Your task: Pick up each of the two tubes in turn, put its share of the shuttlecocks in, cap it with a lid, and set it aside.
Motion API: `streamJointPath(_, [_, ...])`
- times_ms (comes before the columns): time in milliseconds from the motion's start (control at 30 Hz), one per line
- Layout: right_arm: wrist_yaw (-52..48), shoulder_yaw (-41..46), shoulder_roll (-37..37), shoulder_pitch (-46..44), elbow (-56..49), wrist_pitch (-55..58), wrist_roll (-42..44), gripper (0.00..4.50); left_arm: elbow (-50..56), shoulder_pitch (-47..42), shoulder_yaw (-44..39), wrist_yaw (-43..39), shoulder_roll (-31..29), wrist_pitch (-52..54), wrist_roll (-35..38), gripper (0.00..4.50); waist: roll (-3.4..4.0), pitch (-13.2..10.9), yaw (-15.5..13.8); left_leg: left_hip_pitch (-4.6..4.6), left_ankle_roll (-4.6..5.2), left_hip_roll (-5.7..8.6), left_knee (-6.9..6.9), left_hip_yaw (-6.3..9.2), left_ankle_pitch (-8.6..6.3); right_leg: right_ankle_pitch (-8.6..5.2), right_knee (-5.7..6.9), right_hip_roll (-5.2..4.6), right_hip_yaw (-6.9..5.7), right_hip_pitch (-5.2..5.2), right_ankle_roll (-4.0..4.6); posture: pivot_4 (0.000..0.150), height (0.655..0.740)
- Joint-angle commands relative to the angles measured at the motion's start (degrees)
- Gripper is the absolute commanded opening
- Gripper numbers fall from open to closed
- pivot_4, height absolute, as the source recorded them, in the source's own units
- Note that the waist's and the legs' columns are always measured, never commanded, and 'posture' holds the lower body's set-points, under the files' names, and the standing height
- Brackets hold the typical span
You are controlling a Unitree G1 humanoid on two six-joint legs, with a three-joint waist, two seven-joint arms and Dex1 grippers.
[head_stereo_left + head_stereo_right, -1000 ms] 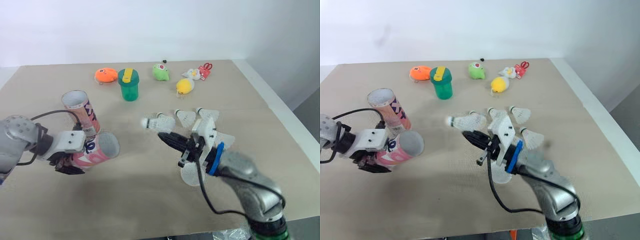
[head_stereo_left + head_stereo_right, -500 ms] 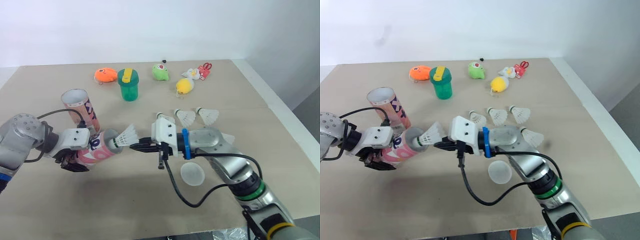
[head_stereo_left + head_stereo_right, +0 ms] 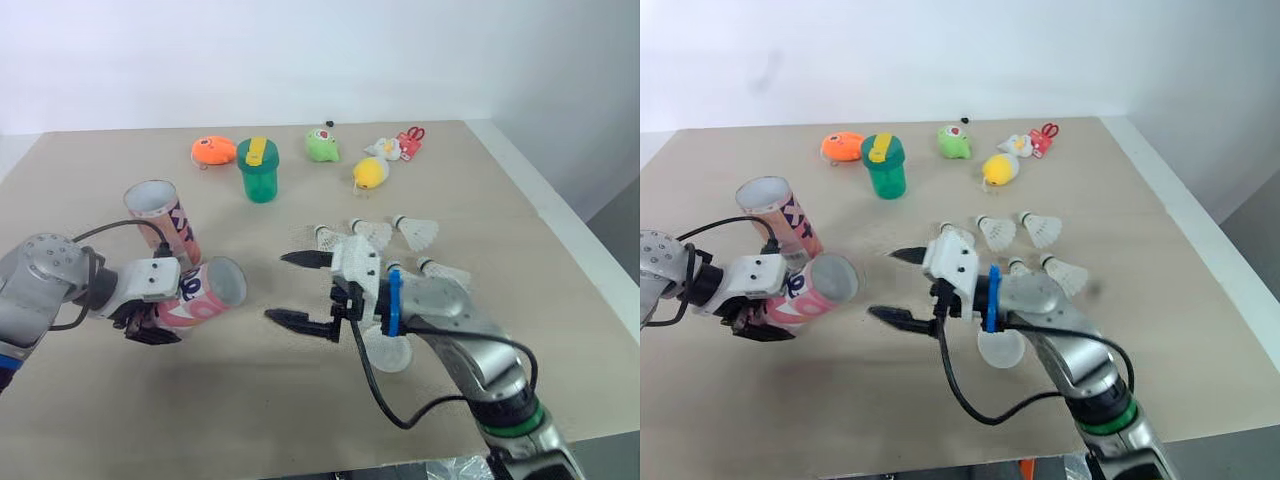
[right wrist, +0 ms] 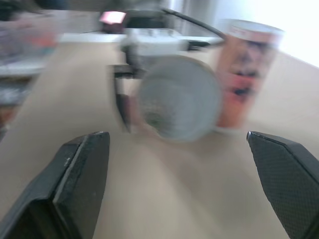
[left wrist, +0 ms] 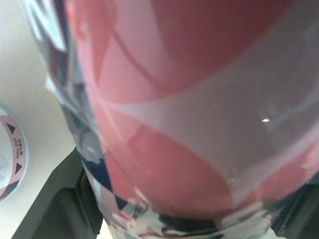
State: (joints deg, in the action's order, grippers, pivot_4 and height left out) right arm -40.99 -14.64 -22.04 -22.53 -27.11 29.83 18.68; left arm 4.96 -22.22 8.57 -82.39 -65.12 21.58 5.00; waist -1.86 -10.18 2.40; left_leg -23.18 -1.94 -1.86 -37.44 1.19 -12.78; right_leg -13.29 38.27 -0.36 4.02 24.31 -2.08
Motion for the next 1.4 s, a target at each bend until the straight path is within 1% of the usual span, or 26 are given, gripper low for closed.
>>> streamJointPath(33, [12.41,3.95,1.55,2.92,-1.28,0.66,-7.45,4.45,1.87,3.04,0.81,0.42,-0.94,2.02,-0.45,3.67,0.01,0.04,0.15,0.02,0.0,0.0,0.0,-0.02,0.0,0.01,0.0,0.0,0.02,0.0,0.0,0.15,0.74])
streamJointPath(167, [20.46,3.34,7.17,4.43,2.04,5.8,-9.78,4.45,3.38,4.66,0.48,1.01,-1.4,3.05,-0.31,3.67,0.09,0.06,0.6,0.12,0.0,-0.02,0.04,-0.13,0.0,0.01,0.01,0.04,0.14,0.01,0.04,0.15,0.74])
streamJointPath(300, [23.95,3.4,12.68,2.11,7.21,6.33,-10.27,4.45,3.77,4.72,0.49,1.09,-1.4,3.4,-0.4,3.67,0.16,0.07,0.59,0.14,0.0,-0.04,0.09,-0.11,0.0,0.02,0.02,0.1,0.16,0.02,0.07,0.15,0.74])
streamJointPath(400, [25.38,3.88,16.39,-0.38,13.13,5.27,-10.27,4.45,3.84,4.62,0.47,1.16,-1.4,3.52,-0.39,3.67,0.16,0.07,0.59,0.13,0.0,-0.04,0.09,-0.13,0.0,0.03,0.01,0.09,0.17,0.02,0.05,0.15,0.74])
streamJointPath(633, [27.77,6.42,21.53,-6.86,26.41,1.35,-10.24,4.45,3.94,4.56,0.34,1.41,-1.31,3.48,-0.33,3.67,0.2,0.04,0.59,0.12,0.0,-0.03,0.1,-0.14,0.0,0.04,0.0,0.08,0.19,0.04,0.04,0.15,0.74])
streamJointPath(867, [27.76,8.69,23.7,-10.74,34.46,-2.81,-9.94,4.45,4.27,4.96,-0.27,1.64,-1.39,3.46,0.0,3.67,0.25,0.01,0.59,0.11,0.0,-0.04,0.14,-0.13,0.0,0.03,-0.01,0.09,0.18,0.04,0.05,0.15,0.74])
streamJointPath(900, [27.73,8.77,23.96,-11.05,35.16,-3.15,-9.97,4.07,4.31,4.98,-0.33,1.65,-1.39,3.48,0.03,3.67,0.26,0.0,0.6,0.11,0.0,-0.04,0.15,-0.13,0.0,0.03,-0.01,0.09,0.18,0.04,0.05,0.15,0.74])
streamJointPath(967, [27.81,9.16,24.57,-11.29,36.17,-3.54,-9.78,3.71,4.39,5.09,-0.48,1.66,-1.43,3.48,0.1,3.67,0.27,0.0,0.61,0.12,0.0,-0.04,0.15,-0.12,0.0,0.03,-0.01,0.1,0.18,0.04,0.05,0.15,0.74])
streamJointPath(1067, [27.87,9.81,25.19,-11.25,36.97,-3.78,-9.47,2.27,4.44,5.12,-0.66,1.68,-1.45,3.5,0.14,3.67,0.28,-0.01,0.62,0.13,0.0,-0.06,0.17,-0.11,0.0,0.02,-0.01,0.11,0.17,0.04,0.07,0.15,0.74])
streamJointPath(1167, [28.05,10.29,25.48,-10.96,37.61,-4.0,-9.34,0.65,4.56,5.26,-0.82,1.68,-1.46,3.55,0.27,3.67,0.3,-0.02,0.62,0.11,0.0,-0.05,0.18,-0.12,0.0,0.02,-0.02,0.1,0.18,0.05,0.06,0.15,0.74])
streamJointPath(1200, [28.07,10.29,25.43,-10.84,37.75,-4.12,-9.41,0.23,4.58,5.28,-0.85,1.68,-1.47,3.56,0.29,3.67,0.29,-0.02,0.62,0.11,0.0,-0.05,0.18,-0.12,0.0,0.02,-0.02,0.1,0.18,0.05,0.06,0.15,0.74])
streamJointPath(1233, [28.04,10.27,25.42,-10.73,37.77,-4.23,-9.43,0.05,4.58,5.28,-0.85,1.69,-1.46,3.54,0.3,3.67,0.3,-0.02,0.62,0.11,0.0,-0.05,0.18,-0.12,0.0,0.02,-0.02,0.1,0.18,0.05,0.06,0.15,0.74])
streamJointPath(1333, [26.64,9.8,25.14,-10.26,35.87,-3.64,-9.0,0.05,4.58,5.27,-0.83,1.68,-1.41,3.5,0.33,3.67,0.3,-0.02,0.62,0.12,0.0,-0.05,0.19,-0.12,0.0,0.02,-0.02,0.1,0.18,0.05,0.06,0.15,0.74])
streamJointPath(1400, [22.31,8.1,24.06,-9.96,31.26,-2.27,-7.29,0.05,4.57,5.23,-0.8,1.63,-1.38,3.5,0.36,3.67,0.32,-0.03,0.63,0.12,0.0,-0.05,0.2,-0.11,0.0,0.02,-0.03,0.1,0.18,0.05,0.07,0.15,0.74])
